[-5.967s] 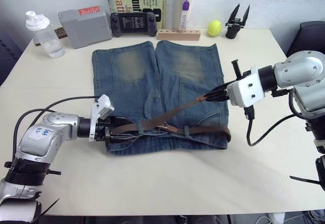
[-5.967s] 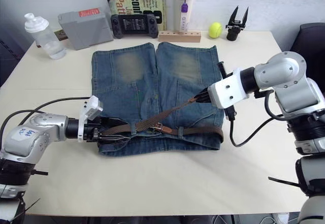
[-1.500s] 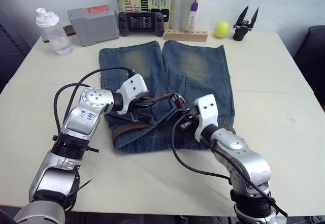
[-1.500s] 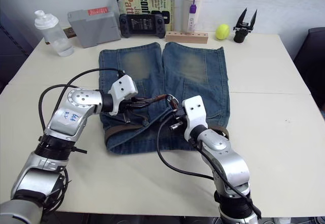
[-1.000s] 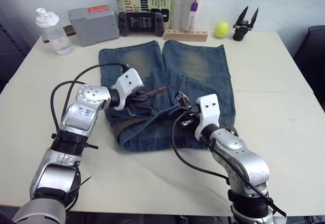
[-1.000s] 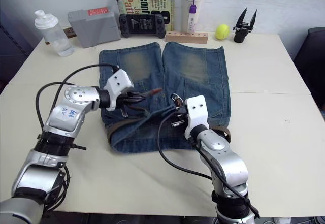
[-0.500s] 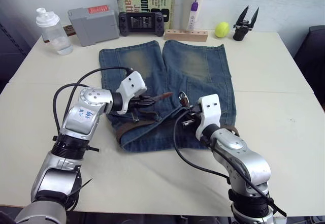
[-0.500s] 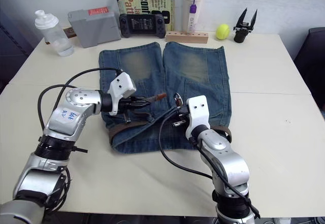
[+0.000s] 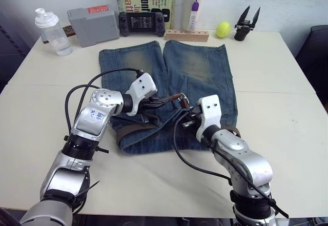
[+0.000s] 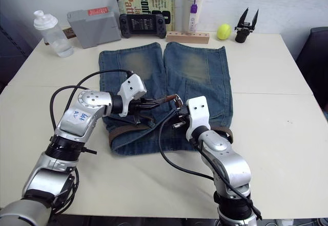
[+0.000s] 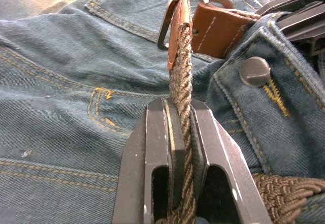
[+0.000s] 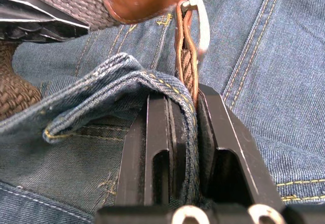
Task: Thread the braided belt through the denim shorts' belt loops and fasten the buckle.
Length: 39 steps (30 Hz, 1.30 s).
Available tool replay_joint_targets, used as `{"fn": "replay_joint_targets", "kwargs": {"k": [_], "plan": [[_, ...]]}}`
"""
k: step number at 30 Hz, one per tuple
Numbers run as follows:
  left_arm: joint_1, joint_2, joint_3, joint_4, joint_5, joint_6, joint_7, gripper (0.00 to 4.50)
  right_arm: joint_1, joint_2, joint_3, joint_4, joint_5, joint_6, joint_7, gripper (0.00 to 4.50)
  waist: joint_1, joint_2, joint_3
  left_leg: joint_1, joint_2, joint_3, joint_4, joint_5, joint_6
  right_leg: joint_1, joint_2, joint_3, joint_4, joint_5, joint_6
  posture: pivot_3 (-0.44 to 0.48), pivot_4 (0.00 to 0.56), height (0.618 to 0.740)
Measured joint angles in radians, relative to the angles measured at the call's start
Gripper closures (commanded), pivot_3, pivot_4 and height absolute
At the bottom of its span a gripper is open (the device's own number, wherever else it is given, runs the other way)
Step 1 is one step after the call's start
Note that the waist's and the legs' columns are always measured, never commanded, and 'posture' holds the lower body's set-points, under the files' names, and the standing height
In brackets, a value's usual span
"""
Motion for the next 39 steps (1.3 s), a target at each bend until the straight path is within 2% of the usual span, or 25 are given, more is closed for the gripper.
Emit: {"fn": "replay_joint_targets", "kwargs": {"k": [23, 32, 39], "plan": [[0.011, 0.014, -0.023, -0.008, 0.049, -0.002, 0.010, 4.50, -0.001, -0.047, 0.052, -0.005, -0.015, -0.048, 0.005, 4.49, 0.000, 0.000, 0.000, 0.000, 0.000, 0.000, -0.001, 0.000, 0.000, 0.000, 0.000, 0.000, -0.001, 0.000, 0.000, 0.000, 0.150, 0.697], [-0.020, -0.055, -0.018, 0.017, 0.046, 0.008, 0.032, 4.50, -0.001, -0.071, 0.079, -0.006, -0.015, -0.054, 0.032, 4.49, -0.001, 0.000, 0.000, 0.000, 0.000, 0.000, -0.001, 0.000, 0.000, 0.000, 0.000, 0.000, -0.001, 0.000, 0.000, 0.000, 0.150, 0.697], [-0.019, -0.062, -0.018, 0.017, 0.039, 0.011, 0.033, 4.50, -0.003, -0.098, 0.103, -0.006, -0.004, -0.053, 0.078, 4.49, -0.001, 0.000, 0.000, 0.000, 0.001, 0.000, -0.002, 0.000, 0.000, 0.000, 0.000, -0.001, -0.002, 0.000, 0.000, 0.000, 0.150, 0.697]]}}
